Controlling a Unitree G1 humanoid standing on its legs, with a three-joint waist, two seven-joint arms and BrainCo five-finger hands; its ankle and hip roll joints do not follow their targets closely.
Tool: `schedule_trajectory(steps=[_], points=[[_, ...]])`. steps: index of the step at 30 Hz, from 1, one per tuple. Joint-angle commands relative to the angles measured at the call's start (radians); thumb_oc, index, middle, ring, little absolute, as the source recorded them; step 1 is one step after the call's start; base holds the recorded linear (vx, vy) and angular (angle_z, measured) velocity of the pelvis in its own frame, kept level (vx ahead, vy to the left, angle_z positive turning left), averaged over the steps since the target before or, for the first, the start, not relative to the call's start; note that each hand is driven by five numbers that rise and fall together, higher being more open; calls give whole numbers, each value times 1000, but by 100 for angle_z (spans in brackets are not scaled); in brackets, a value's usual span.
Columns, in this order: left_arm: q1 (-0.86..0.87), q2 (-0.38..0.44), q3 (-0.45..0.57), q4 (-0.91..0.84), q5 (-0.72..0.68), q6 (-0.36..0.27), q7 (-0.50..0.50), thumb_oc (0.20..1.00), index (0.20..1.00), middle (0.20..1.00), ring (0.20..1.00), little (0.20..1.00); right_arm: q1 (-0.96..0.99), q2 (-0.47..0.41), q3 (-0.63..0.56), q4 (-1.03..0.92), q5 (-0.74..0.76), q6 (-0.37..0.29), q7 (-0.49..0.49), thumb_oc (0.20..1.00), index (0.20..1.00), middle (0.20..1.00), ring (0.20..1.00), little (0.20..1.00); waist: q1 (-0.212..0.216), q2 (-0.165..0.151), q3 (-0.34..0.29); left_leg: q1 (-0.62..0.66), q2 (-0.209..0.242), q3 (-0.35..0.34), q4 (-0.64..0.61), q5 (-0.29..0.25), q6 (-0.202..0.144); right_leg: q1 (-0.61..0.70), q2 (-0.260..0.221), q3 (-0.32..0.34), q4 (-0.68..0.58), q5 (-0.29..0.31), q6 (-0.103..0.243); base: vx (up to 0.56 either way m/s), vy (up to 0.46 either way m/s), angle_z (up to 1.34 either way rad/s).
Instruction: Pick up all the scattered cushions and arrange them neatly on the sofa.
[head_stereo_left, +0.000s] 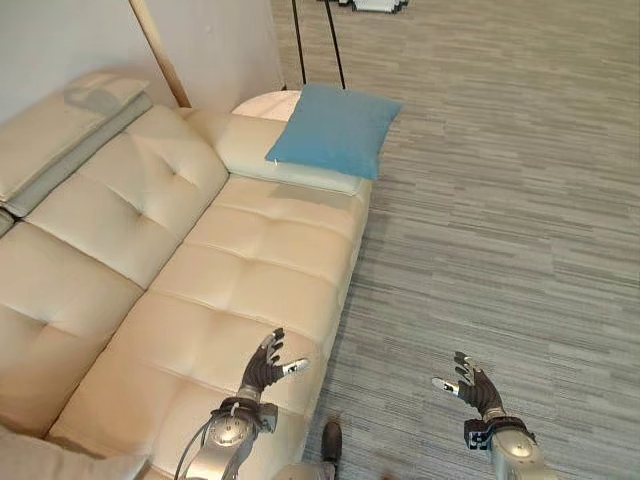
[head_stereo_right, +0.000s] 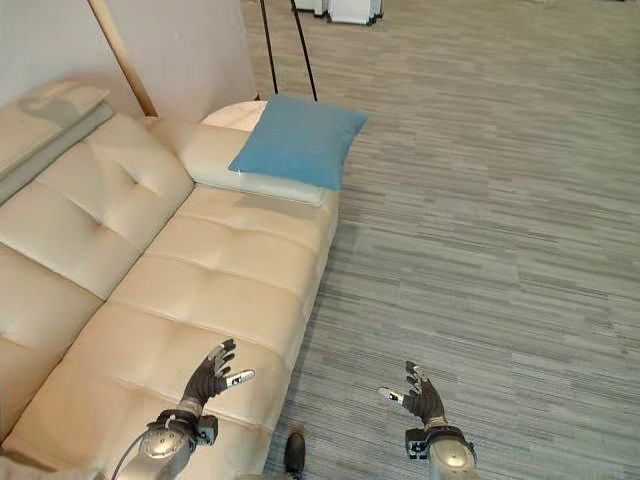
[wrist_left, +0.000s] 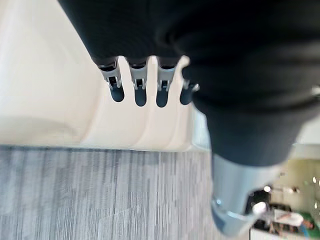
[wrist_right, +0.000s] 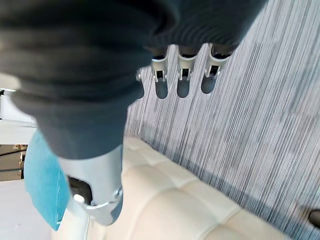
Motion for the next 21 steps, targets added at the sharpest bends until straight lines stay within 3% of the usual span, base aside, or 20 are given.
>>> schedule_trajectory(steps=[1, 3, 6, 7, 8, 10, 11, 14, 16, 18, 19, 20, 21], points=[[1, 24, 40, -63, 14, -35, 1, 1000, 1000, 1000, 1000, 1000, -25, -6, 2, -51, -13, -33, -2, 1000, 1000, 1000, 1000, 1000, 6, -37, 14, 39, 26, 15, 11, -142, -28, 56, -55, -55, -105, 259, 15, 286, 148, -37], [-6, 22, 46, -61, 9, -34, 3, 1000, 1000, 1000, 1000, 1000, -12, 3, -6, -55, -13, -30, -1, 1000, 1000, 1000, 1000, 1000, 0, -21, 22, 85, 42, 40, -8, -163, -27, -4, -66, -102, -93, 238, -3, 247, 63, -44], [-19, 21, 56, -51, 1, -34, 7, 1000, 1000, 1000, 1000, 1000, -8, 2, -12, -55, -3, -31, -4, 1000, 1000, 1000, 1000, 1000, 1, -6, 35, 113, 65, 77, -8, -192, -43, -31, -70, -178, -257, 207, -16, 231, -29, -52], [-20, 19, 59, -48, 2, -34, 6, 1000, 1000, 1000, 1000, 1000, -11, 1, -14, -51, 2, -33, -6, 1000, 1000, 1000, 1000, 1000, 4, -1, 41, 127, 73, 94, -8, -205, -48, -29, -67, -192, -355, 236, -12, 169, -42, -41], [-20, 19, 59, -48, 2, -34, 6, 1000, 1000, 1000, 1000, 1000, -11, 1, -14, -51, 2, -33, -6, 1000, 1000, 1000, 1000, 1000, 4, -1, 41, 128, 74, 94, -8, -205, -48, -27, -66, -192, -357, 237, -12, 184, -77, -33], [-25, 17, 74, -50, 6, -37, 11, 1000, 1000, 1000, 1000, 1000, -11, -5, -29, -61, -1, -31, -14, 1000, 1000, 1000, 1000, 1000, 3, -6, 51, 157, 81, 111, -8, -230, -71, -46, -73, -185, -605, 345, 27, 345, -179, -34], [-25, 17, 78, -48, 10, -38, 12, 1000, 1000, 1000, 1000, 1000, -9, -3, -36, -60, -6, -30, -18, 1000, 1000, 1000, 1000, 1000, 4, -9, 52, 169, 85, 117, -8, -238, -79, -53, -75, -184, -662, 370, 38, 426, -233, -23], [-16, 18, 90, -60, 21, -42, 8, 1000, 1000, 1000, 1000, 1000, 8, -6, -66, -75, -30, -24, -22, 1000, 1000, 1000, 1000, 1000, 7, -7, 47, 220, 96, 121, -8, -265, -94, -83, -94, -186, -662, 381, 59, 405, -226, -16], [-12, 11, 84, -38, 24, -43, 2, 1000, 1000, 1000, 1000, 1000, 31, -7, -78, -72, -23, -29, -19, 1000, 1000, 1000, 1000, 1000, 1, -11, 33, 251, 111, 103, 12, -284, -102, -40, -84, -192, -662, 402, 46, 510, -302, 34], [-27, -9, 65, -3, 2, -39, 1, 1000, 1000, 1000, 1000, 1000, 44, -28, -95, -68, 13, -41, -10, 1000, 1000, 1000, 1000, 1000, -19, 9, 15, 263, 167, 70, 78, -241, -130, -28, -55, -193, -582, 358, 7, 660, -536, 58], [-31, -14, 60, 8, 6, -36, -4, 1000, 1000, 1000, 1000, 1000, 54, -41, -95, -69, 28, -47, -1, 1000, 1000, 1000, 1000, 1000, -26, 12, 5, 231, 197, 53, 179, -175, -155, -2, -31, -196, -571, 316, -27, 651, -621, 80], [-31, -14, 59, 8, 2, -36, -6, 1000, 1000, 1000, 1000, 1000, 55, -49, -89, -67, 29, -45, 2, 1000, 1000, 1000, 1000, 1000, -23, 8, 3, 202, 198, 45, 249, -137, -162, 18, -19, -193, -575, 299, -43, 364, -382, 72], [-30, -14, 59, 8, 2, -36, -6, 1000, 1000, 1000, 1000, 1000, 55, -49, -89, -67, 29, -45, 2, 1000, 1000, 1000, 1000, 1000, -25, 8, 3, 197, 199, 42, 257, -141, -162, 18, -19, -196, -576, 299, -43, 317, -354, 69]])
